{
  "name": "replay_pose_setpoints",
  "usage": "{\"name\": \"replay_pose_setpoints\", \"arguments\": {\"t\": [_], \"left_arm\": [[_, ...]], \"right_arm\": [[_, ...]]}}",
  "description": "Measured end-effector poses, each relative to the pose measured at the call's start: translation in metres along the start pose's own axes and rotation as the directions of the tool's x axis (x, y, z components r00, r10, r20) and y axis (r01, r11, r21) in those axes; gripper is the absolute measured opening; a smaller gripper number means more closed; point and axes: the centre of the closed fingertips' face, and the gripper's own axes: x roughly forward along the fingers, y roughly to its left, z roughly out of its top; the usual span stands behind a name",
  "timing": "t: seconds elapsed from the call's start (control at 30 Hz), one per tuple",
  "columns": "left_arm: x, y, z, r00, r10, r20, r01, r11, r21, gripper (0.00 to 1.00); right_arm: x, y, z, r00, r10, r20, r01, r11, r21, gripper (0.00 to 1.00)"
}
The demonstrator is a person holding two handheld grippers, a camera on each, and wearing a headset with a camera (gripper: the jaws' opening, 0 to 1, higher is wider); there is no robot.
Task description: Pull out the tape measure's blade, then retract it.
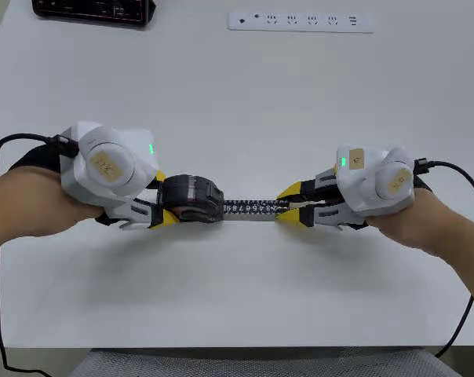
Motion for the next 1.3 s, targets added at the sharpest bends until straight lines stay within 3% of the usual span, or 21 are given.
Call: {"name": "replay_pose_setpoints", "arguments": {"t": [1.3], "left_arm": [[0.000,0.000,0.000,1.0000,0.002,-0.008,-0.002,1.000,0.001,0.25]], "right_arm": [[-0.033,-0.003,-0.028,0.9972,-0.030,-0.068,0.030,1.000,0.001,0.09]]}}
